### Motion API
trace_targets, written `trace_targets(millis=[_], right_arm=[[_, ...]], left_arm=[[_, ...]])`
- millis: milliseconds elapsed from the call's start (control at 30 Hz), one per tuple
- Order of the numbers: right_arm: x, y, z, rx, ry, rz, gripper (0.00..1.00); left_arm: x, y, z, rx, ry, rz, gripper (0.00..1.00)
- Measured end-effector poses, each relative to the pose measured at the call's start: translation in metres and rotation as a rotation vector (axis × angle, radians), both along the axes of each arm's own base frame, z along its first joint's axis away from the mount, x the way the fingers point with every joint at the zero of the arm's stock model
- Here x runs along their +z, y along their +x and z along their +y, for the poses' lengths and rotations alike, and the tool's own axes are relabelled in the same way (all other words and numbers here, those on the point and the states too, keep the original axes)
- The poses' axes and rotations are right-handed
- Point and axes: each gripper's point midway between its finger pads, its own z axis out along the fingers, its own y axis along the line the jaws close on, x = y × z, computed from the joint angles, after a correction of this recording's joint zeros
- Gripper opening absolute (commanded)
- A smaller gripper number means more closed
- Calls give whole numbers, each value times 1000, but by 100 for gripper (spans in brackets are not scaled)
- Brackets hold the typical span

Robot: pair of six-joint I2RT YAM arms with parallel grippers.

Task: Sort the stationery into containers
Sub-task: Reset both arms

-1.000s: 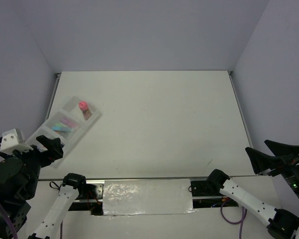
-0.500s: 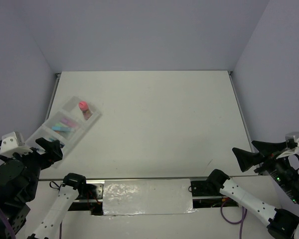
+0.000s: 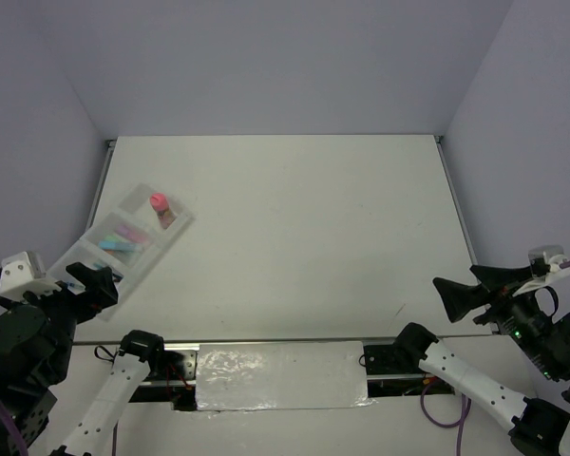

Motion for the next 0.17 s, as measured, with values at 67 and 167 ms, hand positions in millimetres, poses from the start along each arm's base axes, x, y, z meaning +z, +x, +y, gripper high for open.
trace_targets(millis=[67,167], right_arm=[[1,1,1,0,5,-3,100],[3,2,2,-4,15,-7,100]], left_arm=[[0,0,0,0,0,0,99],[0,0,0,0,1,0,99]])
